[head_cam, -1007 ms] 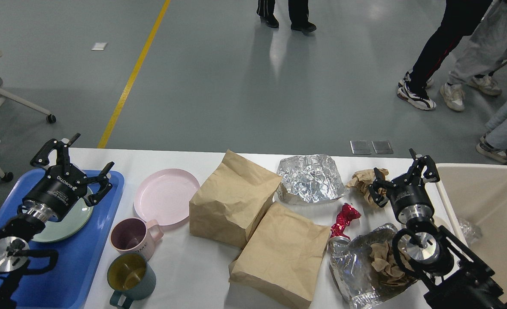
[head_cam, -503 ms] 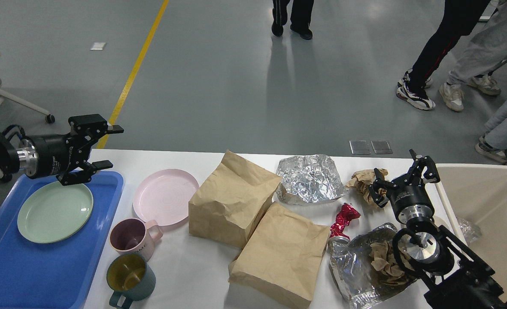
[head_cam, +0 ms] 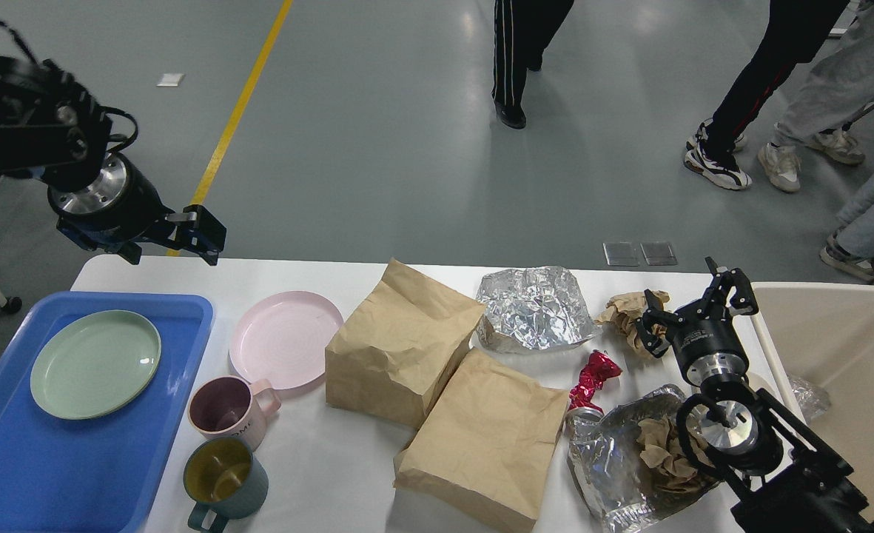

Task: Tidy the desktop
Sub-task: 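Move the left gripper over the pink plate down to the teal mug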

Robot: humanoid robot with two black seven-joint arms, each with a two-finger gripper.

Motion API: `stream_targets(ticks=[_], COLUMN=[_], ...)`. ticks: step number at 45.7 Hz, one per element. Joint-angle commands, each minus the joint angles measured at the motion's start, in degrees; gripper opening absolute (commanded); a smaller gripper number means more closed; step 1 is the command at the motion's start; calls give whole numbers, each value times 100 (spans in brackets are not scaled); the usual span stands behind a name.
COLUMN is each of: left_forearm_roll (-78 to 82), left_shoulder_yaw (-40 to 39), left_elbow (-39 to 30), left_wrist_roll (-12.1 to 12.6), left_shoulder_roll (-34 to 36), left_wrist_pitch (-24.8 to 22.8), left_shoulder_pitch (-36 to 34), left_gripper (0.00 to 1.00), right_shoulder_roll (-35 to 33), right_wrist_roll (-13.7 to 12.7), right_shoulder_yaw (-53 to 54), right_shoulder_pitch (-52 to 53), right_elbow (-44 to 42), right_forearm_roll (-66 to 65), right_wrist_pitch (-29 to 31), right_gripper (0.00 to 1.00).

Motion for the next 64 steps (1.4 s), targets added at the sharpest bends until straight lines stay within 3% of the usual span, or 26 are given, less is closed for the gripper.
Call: stream_targets(ticks=[1,5,8,21,31,36,50,58,64], left_forearm_roll=[-205,-696,-1101,-2262,-2464,-2499,-2482,-2403,-2385], left_shoulder_yaw=[223,310,486,1032,1102,1356,1594,1629,1656], left_elbow=[-256,-458,-817,-2646,-3324,-3333,-3289,-3289,-3289], left_wrist_roll=[-12,-21,-21,-539,-724,-873,-874,-759,-426], left_shoulder_roll=[-662,-917,-1189,-1480,-1586,-1603,-1498,-1489,-1305], left_wrist_pitch=[-989,-1438,-1518,-1307,-1237,-1237,-991,-491,71], left_shoulder_pitch=[-804,-1121,-1463,-3151,-3574,-3574,-3188,-2617,-1871], left_gripper=[97,97,97,97,97,97,97,95,93], right_shoulder_roll=[0,0,0,0,0,0,0,0,0], right_wrist_roll=[0,0,0,0,0,0,0,0,0], right_shoulder_yaw=[0,0,0,0,0,0,0,0,0], right_shoulder_pitch=[3,-5,-5,-5,-5,3,-5,3,-5], right_elbow=[-2,-10,-10,-10,-10,-10,-10,-10,-10], right_forearm_roll=[1,1,1,1,1,1,1,1,1], right_wrist_pitch=[0,0,0,-9,0,0,0,0,0], right_gripper=[100,100,100,100,100,100,100,100,100])
